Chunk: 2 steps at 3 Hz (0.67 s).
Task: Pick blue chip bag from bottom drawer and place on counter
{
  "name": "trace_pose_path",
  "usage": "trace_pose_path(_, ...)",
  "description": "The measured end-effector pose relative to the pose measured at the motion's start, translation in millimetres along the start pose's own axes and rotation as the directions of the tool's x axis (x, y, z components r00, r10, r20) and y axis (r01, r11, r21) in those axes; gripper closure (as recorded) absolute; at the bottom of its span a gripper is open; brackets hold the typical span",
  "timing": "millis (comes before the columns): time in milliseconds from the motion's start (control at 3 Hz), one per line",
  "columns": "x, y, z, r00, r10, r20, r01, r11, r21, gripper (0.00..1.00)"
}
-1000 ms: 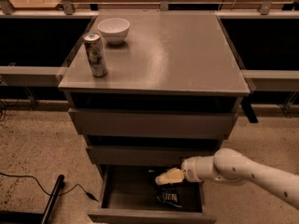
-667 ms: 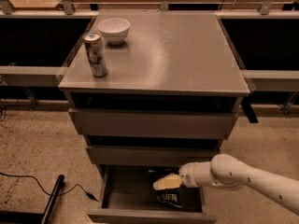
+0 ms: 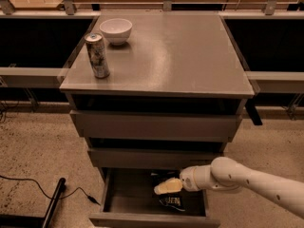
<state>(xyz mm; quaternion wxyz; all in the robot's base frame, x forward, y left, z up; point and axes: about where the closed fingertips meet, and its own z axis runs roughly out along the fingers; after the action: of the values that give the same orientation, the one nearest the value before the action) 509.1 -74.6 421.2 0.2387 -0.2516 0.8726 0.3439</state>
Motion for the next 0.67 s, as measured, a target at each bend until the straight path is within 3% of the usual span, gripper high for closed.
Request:
trace_pose_path(333, 60.6, -33.2, 22.1, 0.999, 0.040, -0.033, -0.039, 0.9986, 0.037, 0.00)
trace_pose_path(667, 60.6, -33.2, 22.1, 0.999, 0.040, -0.033, -0.039, 0.9986, 0.037, 0.00)
